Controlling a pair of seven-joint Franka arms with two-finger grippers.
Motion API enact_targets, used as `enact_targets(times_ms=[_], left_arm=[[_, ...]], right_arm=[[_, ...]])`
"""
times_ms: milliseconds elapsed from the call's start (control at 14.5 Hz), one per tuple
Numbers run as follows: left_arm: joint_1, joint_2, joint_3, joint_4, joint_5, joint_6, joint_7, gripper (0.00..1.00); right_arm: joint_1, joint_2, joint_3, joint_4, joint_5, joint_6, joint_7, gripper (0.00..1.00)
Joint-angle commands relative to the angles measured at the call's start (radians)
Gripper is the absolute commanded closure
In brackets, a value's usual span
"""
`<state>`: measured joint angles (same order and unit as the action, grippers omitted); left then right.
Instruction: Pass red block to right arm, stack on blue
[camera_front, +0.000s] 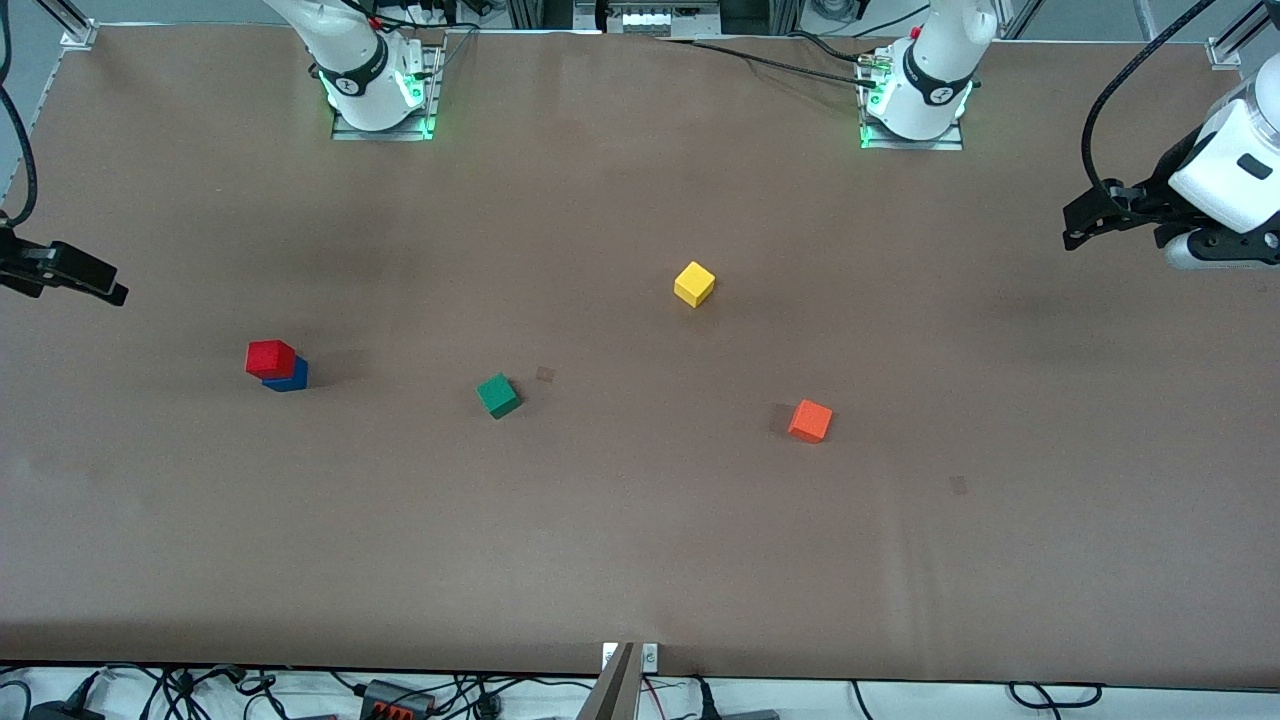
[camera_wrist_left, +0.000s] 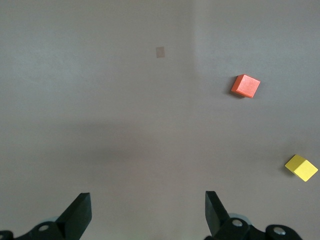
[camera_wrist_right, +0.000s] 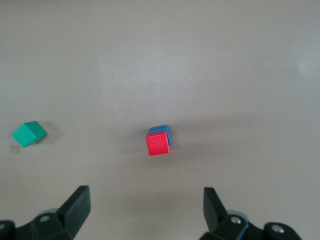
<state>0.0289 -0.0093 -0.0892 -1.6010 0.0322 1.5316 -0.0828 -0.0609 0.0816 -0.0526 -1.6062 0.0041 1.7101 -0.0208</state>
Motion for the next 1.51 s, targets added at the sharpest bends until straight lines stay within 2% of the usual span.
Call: enact_targets(times_ms=[0,344,619,894,1444], left_arm=[[0.002,0.014,-0.003,0.033,-0.012,-0.025,0.003,0.00],[0.002,0.014,-0.003,0.033,-0.012,-0.025,0.003,0.00],[0.002,0.014,-0.003,0.033,-0.012,-0.025,0.003,0.00],[0.002,0.015,-0.003,0.033,-0.012,-0.025,0.003,0.00],[0.002,0.020,-0.003,0.033,-0.011,-0.025,0.011,0.00]], right_arm=[[0.000,-0.118,0.016,-0.159,-0.013,0.042,-0.018,0.00],[0.000,-0.190,0.016,-0.250,-0.027,0.055,-0.002,0.00],[-0.002,-0.178,0.017,-0.235,-0.026,0.060,0.001,0.00],[0.001,-0.115,0.020,-0.160,-0.024,0.049,-0.010,0.00],[0.016,-0.117,0.020,-0.156,-0.022,0.046,-0.007,0.00]])
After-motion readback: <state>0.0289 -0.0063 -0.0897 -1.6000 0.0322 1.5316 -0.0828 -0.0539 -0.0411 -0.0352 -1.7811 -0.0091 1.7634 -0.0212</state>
